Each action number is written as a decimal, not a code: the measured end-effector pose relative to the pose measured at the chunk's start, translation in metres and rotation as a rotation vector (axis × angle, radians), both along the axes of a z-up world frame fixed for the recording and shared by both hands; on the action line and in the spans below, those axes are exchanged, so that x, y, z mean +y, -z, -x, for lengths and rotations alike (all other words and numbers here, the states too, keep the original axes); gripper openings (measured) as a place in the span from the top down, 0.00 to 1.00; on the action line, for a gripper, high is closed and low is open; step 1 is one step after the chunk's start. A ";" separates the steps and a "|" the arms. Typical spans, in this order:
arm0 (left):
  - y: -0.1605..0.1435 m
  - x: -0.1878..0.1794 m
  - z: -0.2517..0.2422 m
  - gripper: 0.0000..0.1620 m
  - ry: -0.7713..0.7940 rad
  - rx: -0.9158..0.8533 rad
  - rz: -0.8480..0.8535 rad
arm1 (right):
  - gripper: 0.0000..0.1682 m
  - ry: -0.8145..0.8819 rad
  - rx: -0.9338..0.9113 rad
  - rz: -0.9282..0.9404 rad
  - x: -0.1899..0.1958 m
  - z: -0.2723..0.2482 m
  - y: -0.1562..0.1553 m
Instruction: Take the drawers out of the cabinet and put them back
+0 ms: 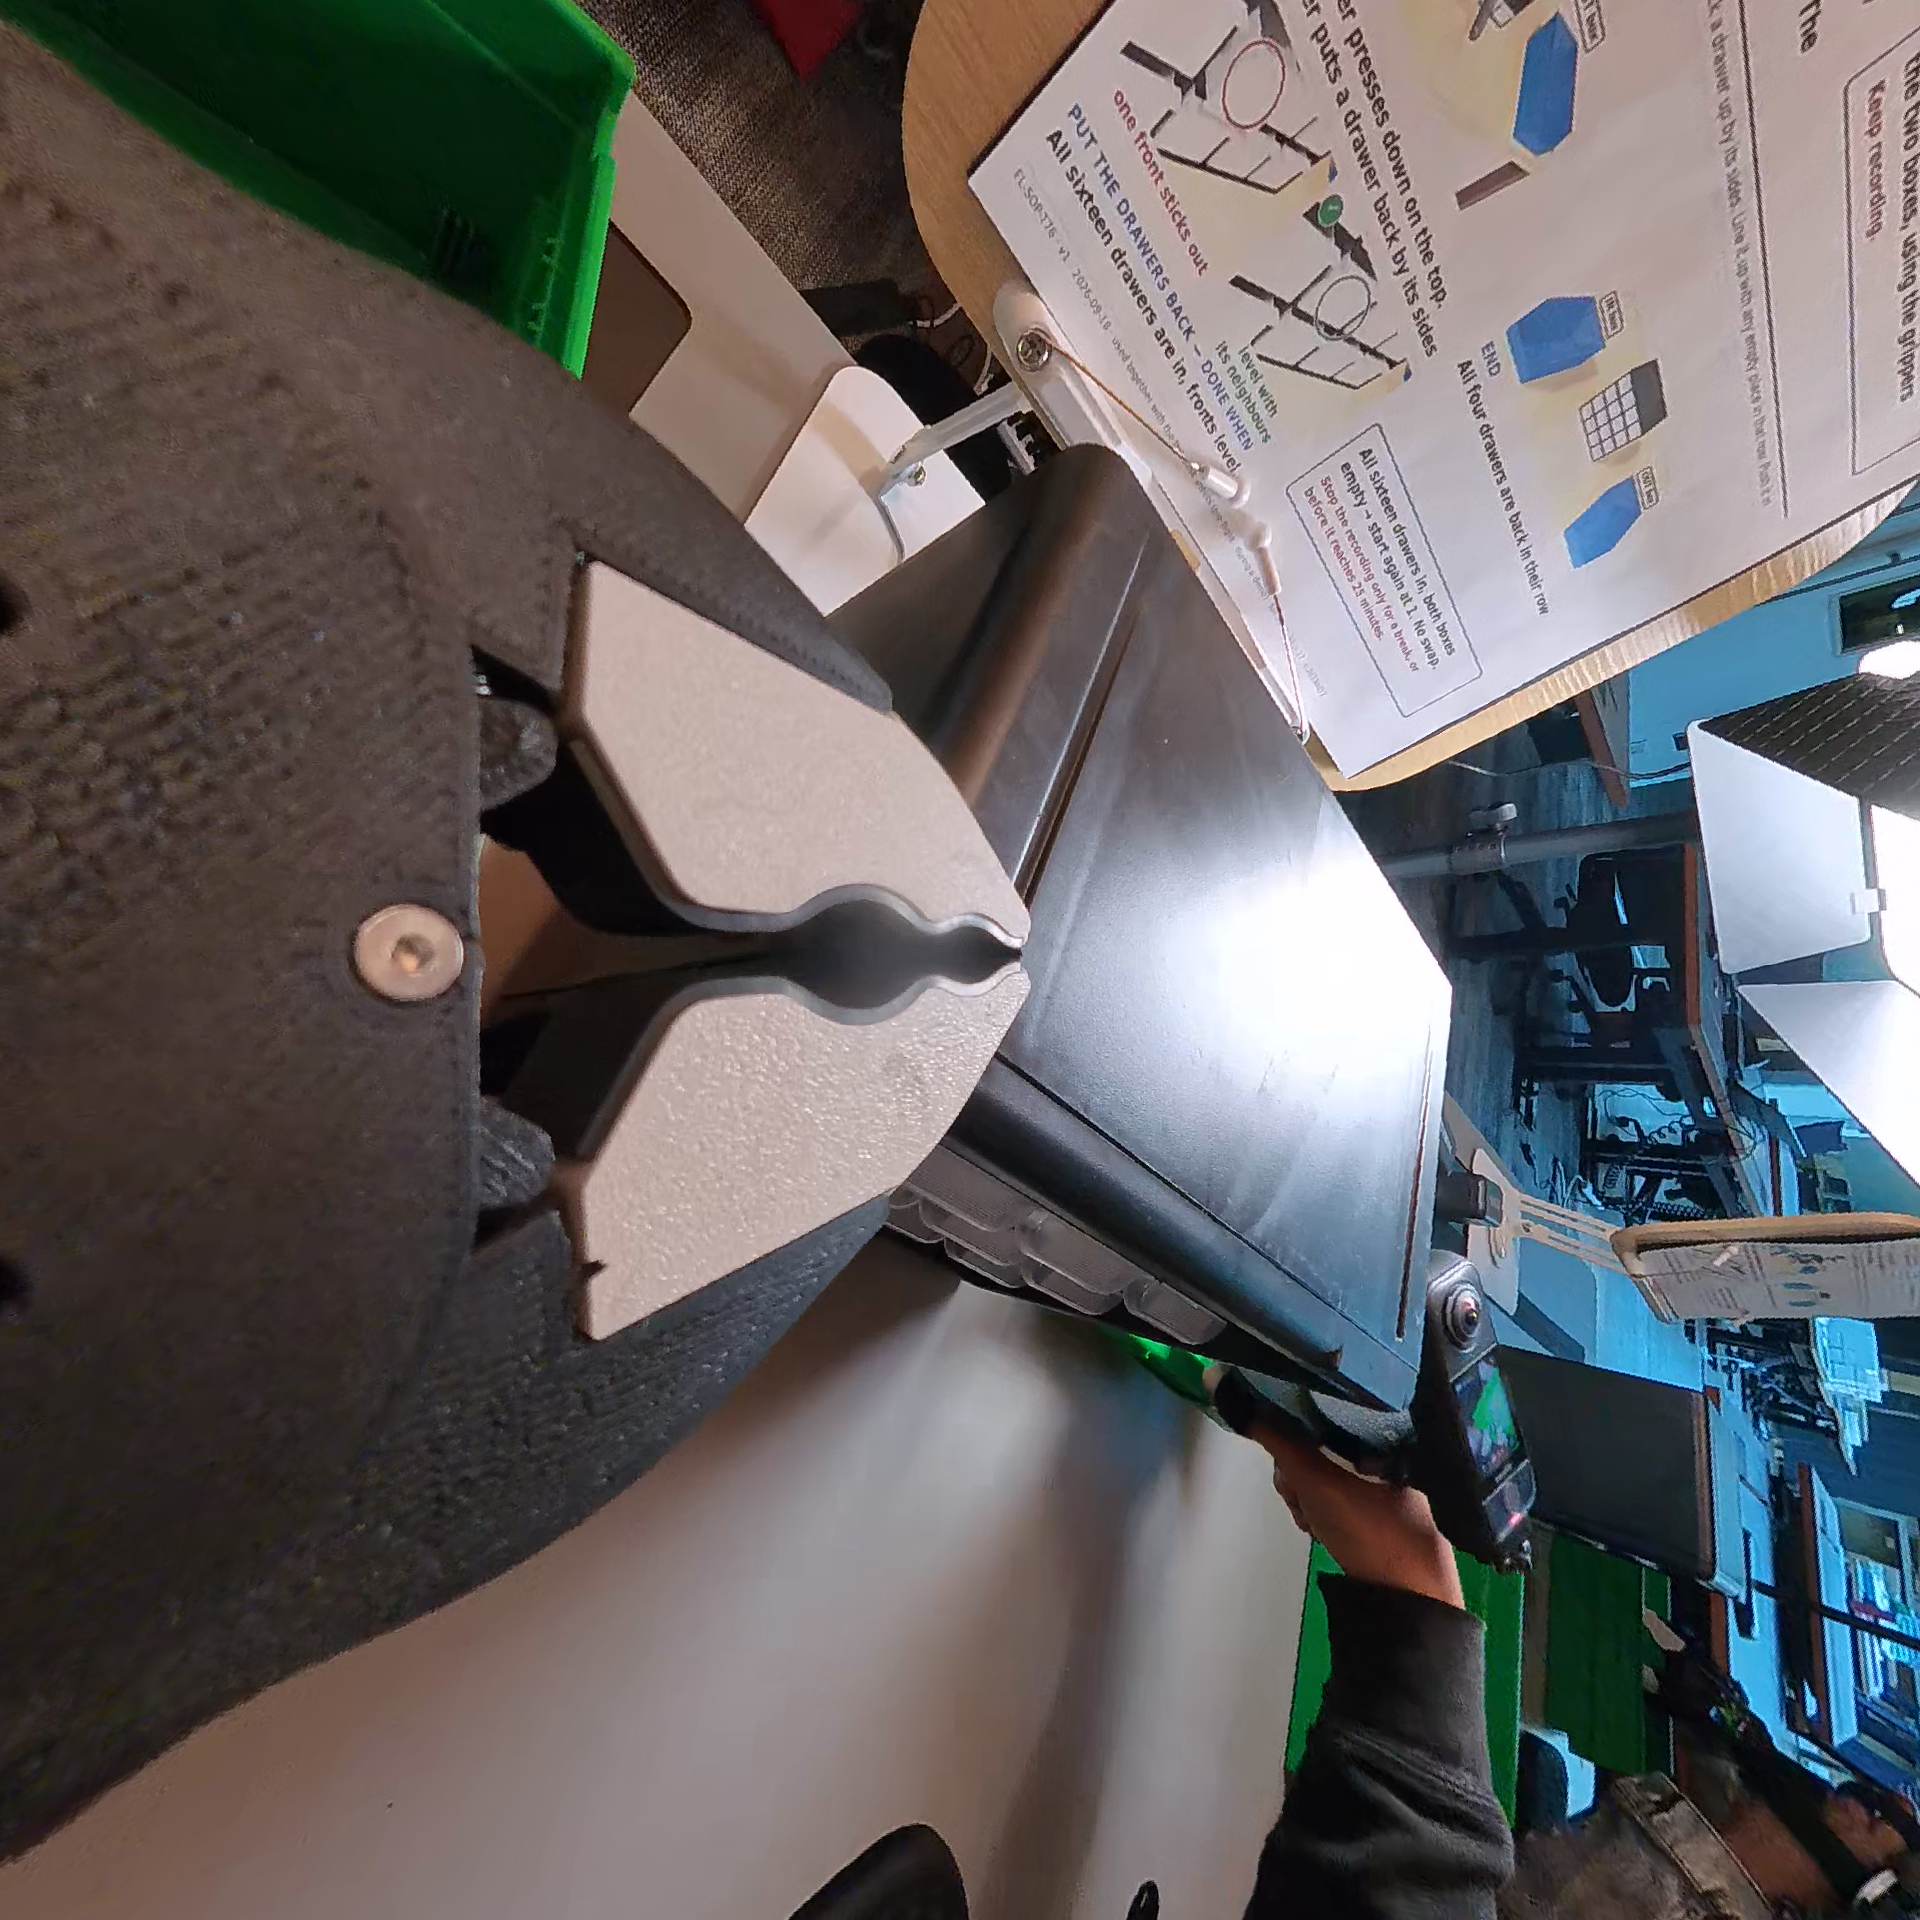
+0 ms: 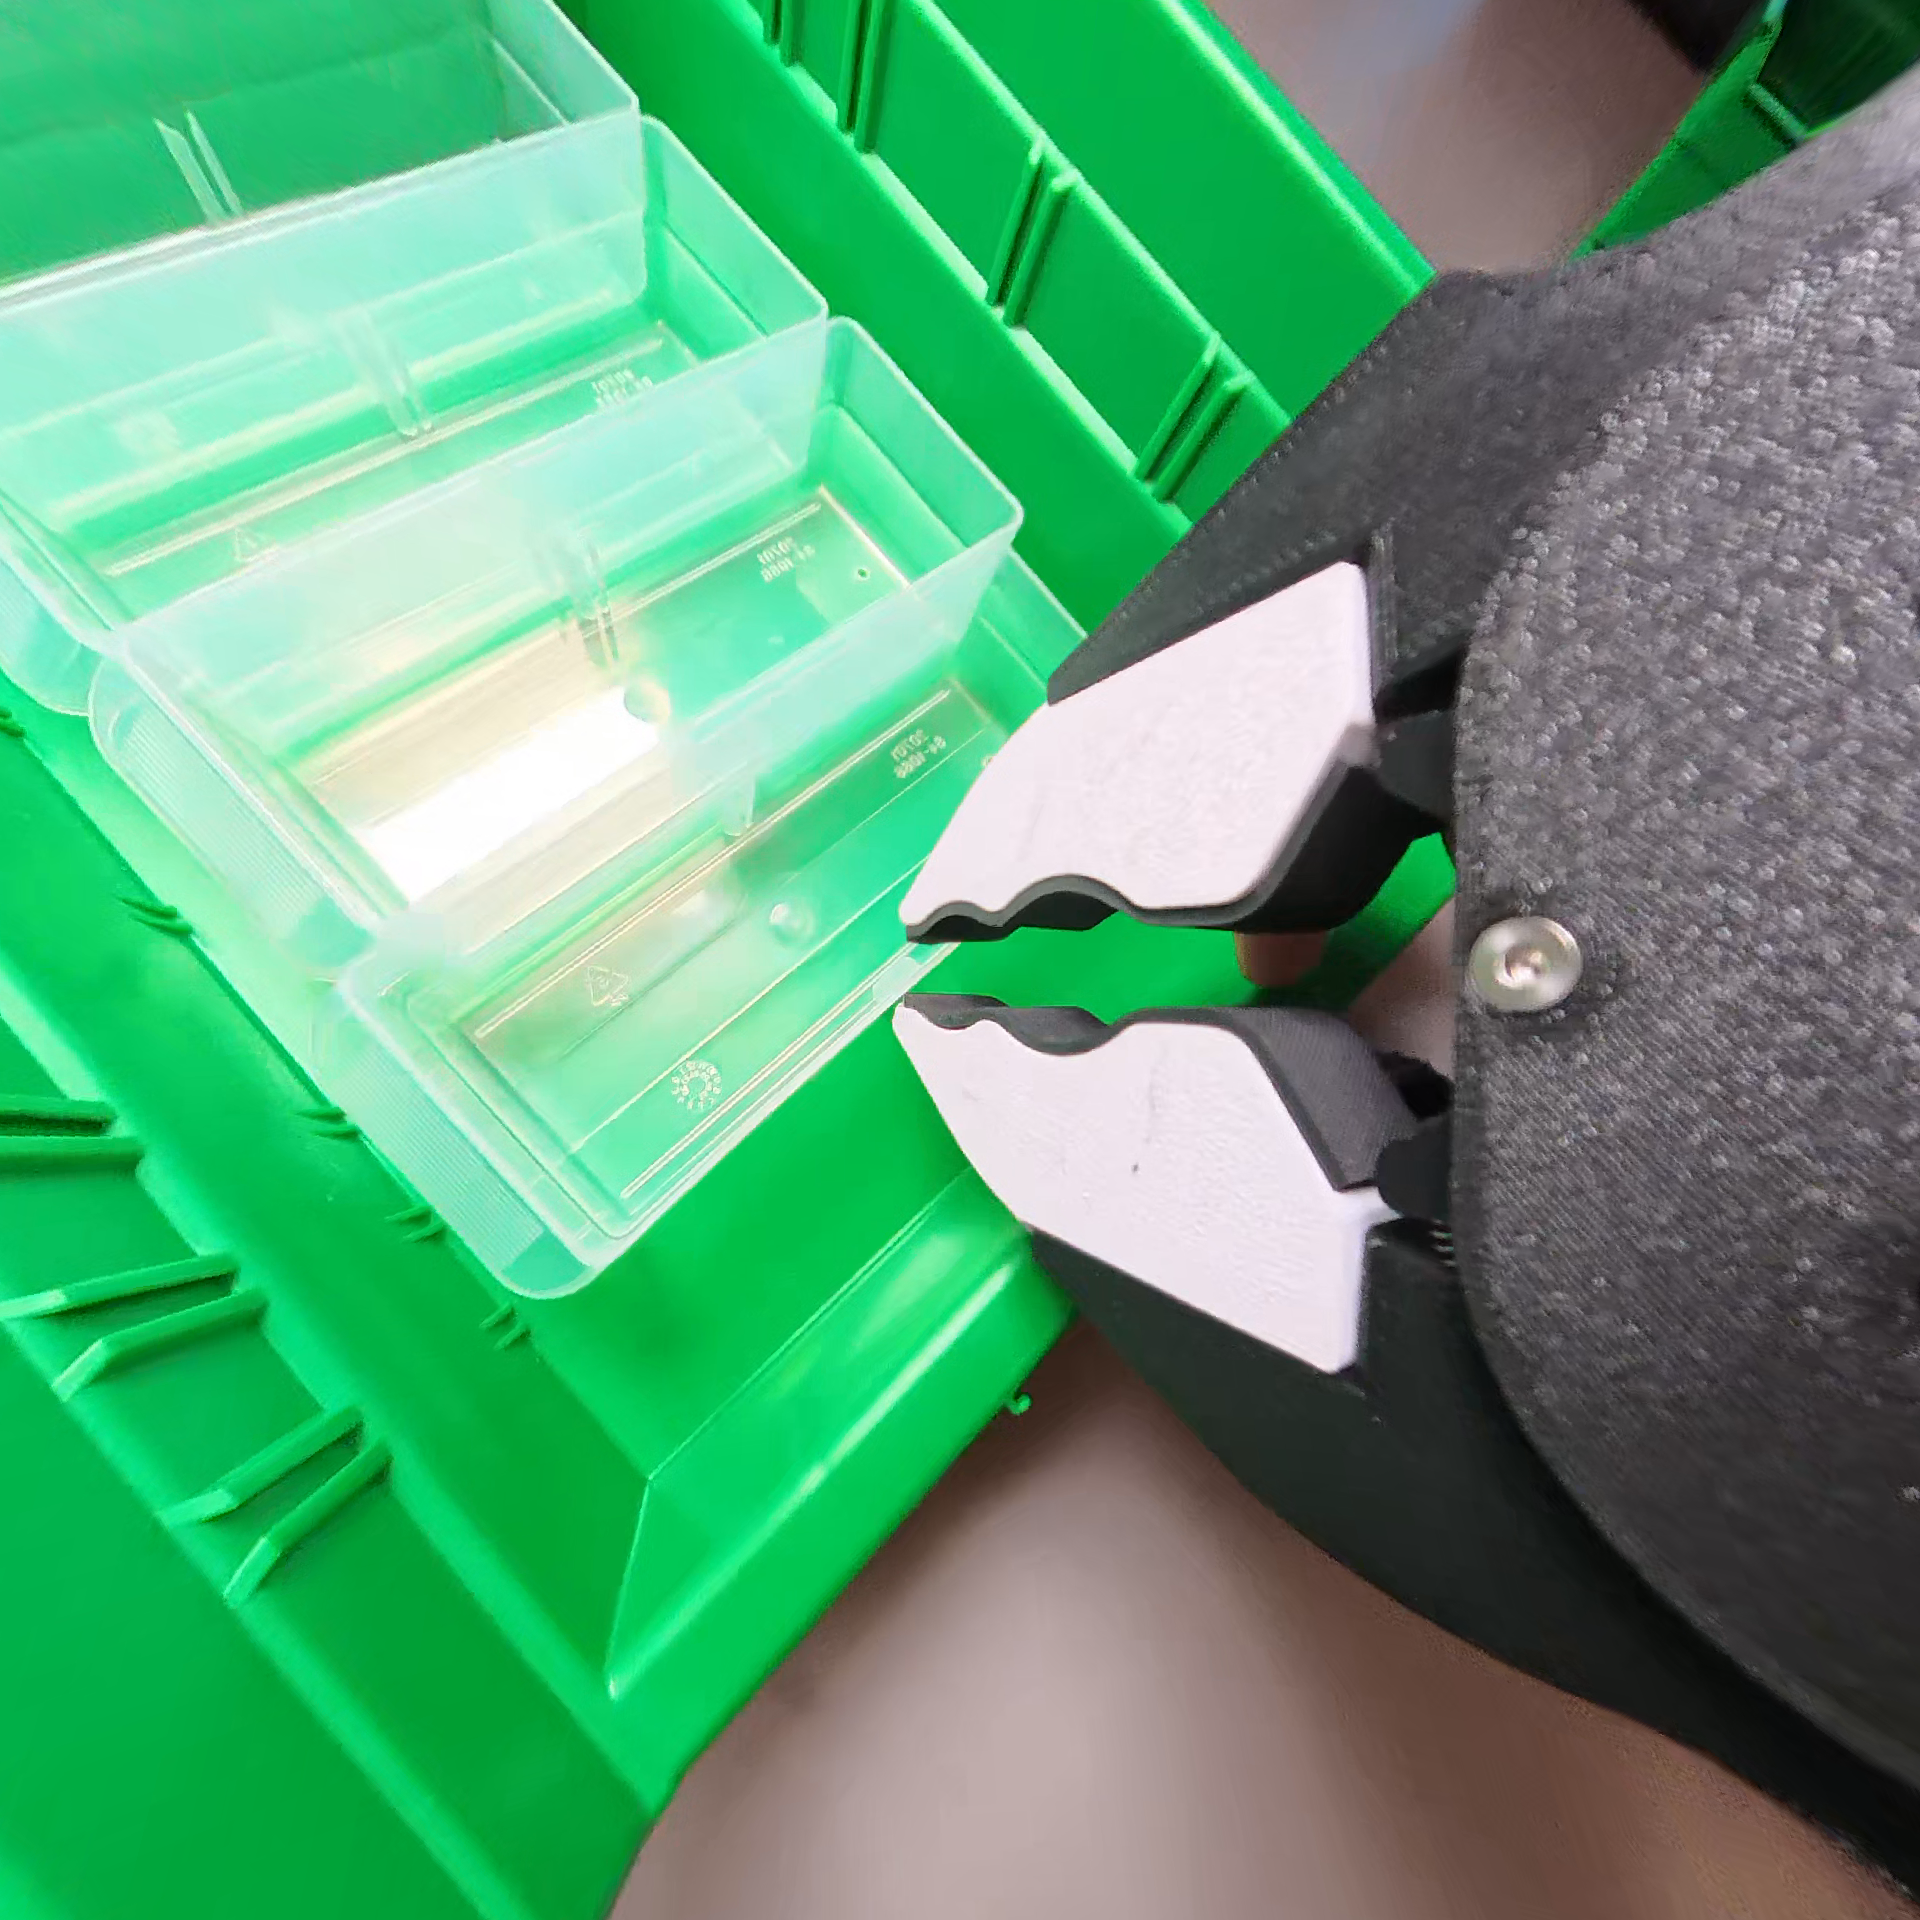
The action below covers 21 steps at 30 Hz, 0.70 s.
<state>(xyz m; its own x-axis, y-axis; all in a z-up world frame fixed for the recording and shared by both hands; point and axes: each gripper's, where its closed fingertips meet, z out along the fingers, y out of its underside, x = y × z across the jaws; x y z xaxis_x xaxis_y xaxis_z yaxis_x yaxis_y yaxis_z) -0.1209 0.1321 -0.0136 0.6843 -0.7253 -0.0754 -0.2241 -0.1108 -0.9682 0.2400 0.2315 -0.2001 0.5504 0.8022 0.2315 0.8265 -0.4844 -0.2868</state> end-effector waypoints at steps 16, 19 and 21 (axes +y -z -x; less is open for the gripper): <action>0.000 0.000 0.000 1.00 0.008 -0.008 0.005 | 0.83 -0.093 0.370 -0.376 -0.015 0.060 -0.079; 0.000 0.000 0.000 1.00 0.001 -0.002 0.000 | 0.81 -0.109 0.518 -0.510 -0.030 0.072 -0.105; 0.000 0.000 0.000 1.00 -0.001 0.001 -0.002 | 0.80 -0.121 0.638 -0.572 -0.043 0.080 -0.117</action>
